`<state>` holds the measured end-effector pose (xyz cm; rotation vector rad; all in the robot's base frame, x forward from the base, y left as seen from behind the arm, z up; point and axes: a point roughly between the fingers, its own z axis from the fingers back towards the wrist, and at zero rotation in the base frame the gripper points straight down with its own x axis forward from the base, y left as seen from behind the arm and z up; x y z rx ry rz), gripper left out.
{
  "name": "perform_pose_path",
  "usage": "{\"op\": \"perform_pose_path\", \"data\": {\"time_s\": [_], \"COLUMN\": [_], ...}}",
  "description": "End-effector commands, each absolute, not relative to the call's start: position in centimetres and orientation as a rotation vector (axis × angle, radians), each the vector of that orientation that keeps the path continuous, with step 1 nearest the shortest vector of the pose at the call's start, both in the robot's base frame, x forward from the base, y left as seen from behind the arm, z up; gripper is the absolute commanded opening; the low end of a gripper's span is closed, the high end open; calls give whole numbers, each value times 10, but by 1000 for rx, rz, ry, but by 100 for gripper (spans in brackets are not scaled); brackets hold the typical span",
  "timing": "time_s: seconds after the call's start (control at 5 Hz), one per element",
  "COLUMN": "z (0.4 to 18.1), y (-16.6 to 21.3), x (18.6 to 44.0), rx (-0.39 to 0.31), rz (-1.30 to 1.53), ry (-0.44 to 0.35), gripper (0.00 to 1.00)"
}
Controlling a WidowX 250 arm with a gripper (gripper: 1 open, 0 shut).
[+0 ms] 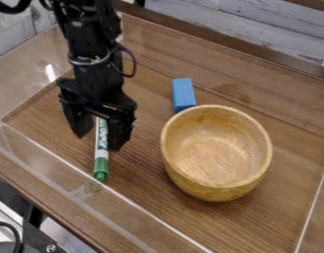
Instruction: Put the green marker in the brown bowl
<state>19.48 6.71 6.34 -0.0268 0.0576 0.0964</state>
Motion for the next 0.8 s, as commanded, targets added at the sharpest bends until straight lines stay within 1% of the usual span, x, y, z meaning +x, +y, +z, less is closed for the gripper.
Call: {"op": "perform_pose_path", "data": {"time_s": [0.0,0.6], "z": [61,40], "y": [70,70], "x": [200,200], "rx": [-20,-15], "rz": [95,94], "ry": [38,55], "gripper": [100,100]}}
